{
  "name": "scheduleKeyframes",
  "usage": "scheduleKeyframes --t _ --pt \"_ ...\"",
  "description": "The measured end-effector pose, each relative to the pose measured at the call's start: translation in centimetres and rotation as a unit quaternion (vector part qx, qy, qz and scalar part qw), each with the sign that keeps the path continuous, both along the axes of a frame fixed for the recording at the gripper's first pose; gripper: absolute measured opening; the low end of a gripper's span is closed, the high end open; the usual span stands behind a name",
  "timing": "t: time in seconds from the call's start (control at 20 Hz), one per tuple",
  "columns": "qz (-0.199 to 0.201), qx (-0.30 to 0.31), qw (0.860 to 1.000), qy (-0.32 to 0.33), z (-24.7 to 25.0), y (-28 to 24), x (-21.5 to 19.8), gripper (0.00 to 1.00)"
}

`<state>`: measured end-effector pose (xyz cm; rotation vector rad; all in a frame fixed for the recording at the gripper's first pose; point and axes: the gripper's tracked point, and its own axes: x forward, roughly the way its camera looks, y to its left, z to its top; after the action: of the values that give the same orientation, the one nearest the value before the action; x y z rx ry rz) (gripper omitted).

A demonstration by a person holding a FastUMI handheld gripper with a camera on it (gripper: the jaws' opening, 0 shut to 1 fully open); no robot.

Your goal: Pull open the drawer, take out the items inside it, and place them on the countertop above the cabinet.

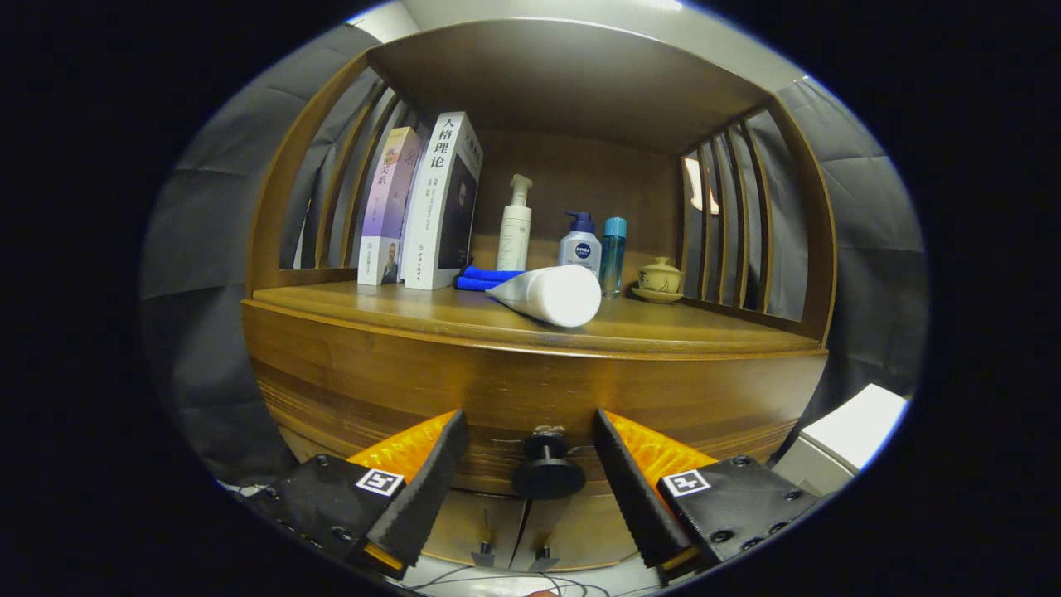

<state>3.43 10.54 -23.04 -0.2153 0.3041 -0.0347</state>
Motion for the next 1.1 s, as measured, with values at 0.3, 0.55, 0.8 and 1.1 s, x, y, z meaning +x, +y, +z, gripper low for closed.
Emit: scheduleKeyframes --t 0.3,0.55,0.8,1.1 --pt "0.041 0.028 0.998 -0.041 6.0 0.7 -5.6 0.98" --pt "0.057 0.026 0.996 -0.063 10.7 -0.6 -9.9 0.98" --pt "0.072 0.018 0.992 -0.102 15.1 -2.2 -13.5 0.98" --pt "0.076 0.031 0.988 -0.13 17.3 -3.9 -17.6 0.98"
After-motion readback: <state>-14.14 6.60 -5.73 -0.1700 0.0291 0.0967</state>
